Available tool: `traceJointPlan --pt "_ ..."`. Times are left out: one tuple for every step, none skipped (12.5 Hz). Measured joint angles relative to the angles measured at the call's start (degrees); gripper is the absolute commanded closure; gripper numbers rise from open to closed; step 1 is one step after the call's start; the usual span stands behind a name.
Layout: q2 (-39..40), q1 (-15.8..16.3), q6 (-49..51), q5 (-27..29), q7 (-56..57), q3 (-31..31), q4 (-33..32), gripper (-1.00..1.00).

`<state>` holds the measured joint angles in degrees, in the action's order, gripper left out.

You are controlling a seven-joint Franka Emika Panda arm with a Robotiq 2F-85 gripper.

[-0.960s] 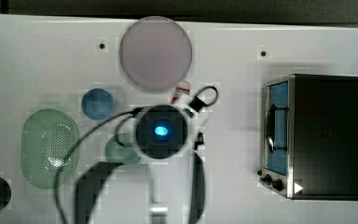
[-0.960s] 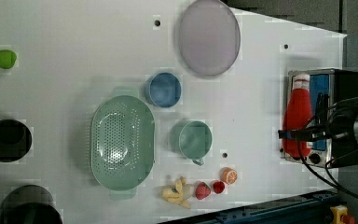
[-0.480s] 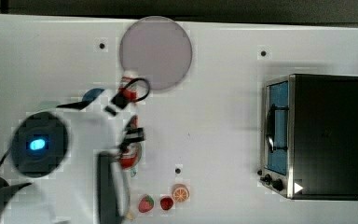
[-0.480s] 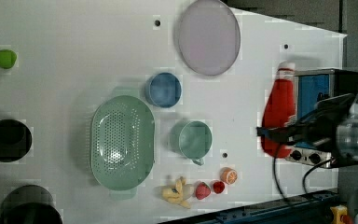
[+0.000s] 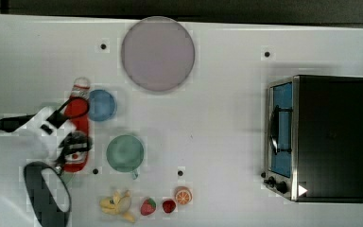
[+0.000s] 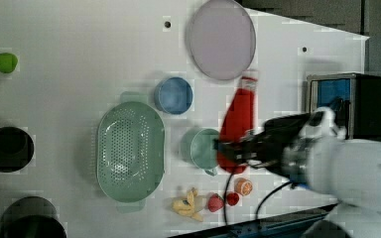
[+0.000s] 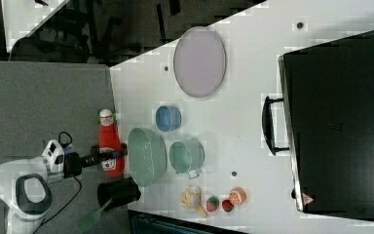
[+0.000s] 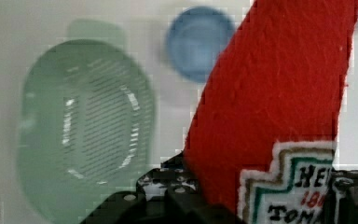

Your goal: Pick Ketchup from the table and place it in strainer.

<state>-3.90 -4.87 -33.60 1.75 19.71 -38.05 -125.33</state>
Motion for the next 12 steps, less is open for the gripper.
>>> traceJointPlan --pt "2.48 0.66 -1.79 0.19 -3.61 -1.4 0.0 -0.26" --pt "5.26 0.84 -4.53 0.26 -6.98 -3.08 -0.11 -0.26" --pt "8.47 1.0 -7.5 0.26 -9.86 -4.53 -0.11 -0.26" --pt "11.74 1.38 -10.44 -0.01 -12.9 -5.43 -0.11 -0.26" --pt "14.88 1.51 -12.56 -0.45 -15.65 -6.27 -0.11 -0.26" --pt "17.93 1.8 -14.74 -1.31 -17.43 -6.97 -0.34 -0.26" --pt "20.59 2.46 -16.87 -2.04 -18.62 -7.19 -0.34 -0.26" --pt "22.81 3.26 -20.06 -2.35 -19.78 -7.13 -0.45 -0.26" --pt "24.73 3.88 -22.77 -2.43 -20.87 -7.08 -0.67 -0.26" --pt "26.41 4.53 -24.31 -2.43 -21.62 -6.88 -0.67 -0.26" --pt "27.95 5.13 -25.93 -2.66 -22.16 -6.46 -0.67 -0.32" --pt "29.47 5.4 -26.55 -4.12 -22.26 -6.1 -0.67 -0.51"
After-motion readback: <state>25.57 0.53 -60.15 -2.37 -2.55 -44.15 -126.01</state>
